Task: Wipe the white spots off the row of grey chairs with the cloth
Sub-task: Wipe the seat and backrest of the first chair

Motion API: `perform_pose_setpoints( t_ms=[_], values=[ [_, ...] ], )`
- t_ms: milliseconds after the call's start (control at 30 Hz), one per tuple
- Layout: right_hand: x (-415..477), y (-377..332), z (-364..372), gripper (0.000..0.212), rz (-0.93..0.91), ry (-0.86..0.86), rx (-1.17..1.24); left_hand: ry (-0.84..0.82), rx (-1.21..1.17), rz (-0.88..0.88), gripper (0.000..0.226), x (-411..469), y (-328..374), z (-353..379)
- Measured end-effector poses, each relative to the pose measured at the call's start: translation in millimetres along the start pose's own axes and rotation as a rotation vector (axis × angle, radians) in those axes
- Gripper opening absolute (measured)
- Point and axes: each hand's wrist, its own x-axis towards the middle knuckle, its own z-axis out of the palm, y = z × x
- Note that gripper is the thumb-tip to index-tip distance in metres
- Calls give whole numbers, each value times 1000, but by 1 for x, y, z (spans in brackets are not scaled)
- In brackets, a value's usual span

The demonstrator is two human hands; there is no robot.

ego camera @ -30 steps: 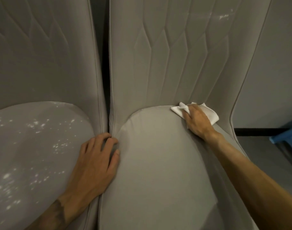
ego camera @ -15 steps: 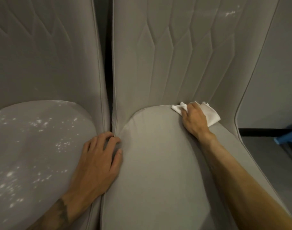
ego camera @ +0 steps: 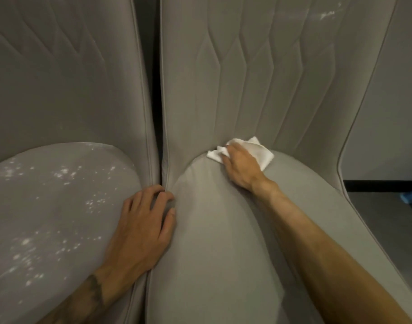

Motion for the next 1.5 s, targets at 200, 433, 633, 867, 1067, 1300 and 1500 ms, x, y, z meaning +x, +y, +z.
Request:
perform_pose_setpoints(
  t_ms=[200,433,633,867,1067,1300,1500],
  values=[
    [2,0,-8,31,91,39,4,3,-1,0,29,0,-1,1],
    [-5,-37,8,31,-134,-79,-4,14,-3,10,30,0,-1,1],
    [-14,-57,21,32,-71,-44,46,30,7,26,24,0,-1,3],
    [-18,-55,11,36,-112,-102,46,42,9,39,23,-1,-3,5],
    [-57,-79,25,34,-296,-173,111,17,-8,34,23,1,-2,5],
    [-57,-91,29,32,-209,-110,114,19,-32,33,24,0,-3,5],
    [-57,-70,12,36,-264,-150,80,45,-35,12,19,1,-3,4]
  ],
)
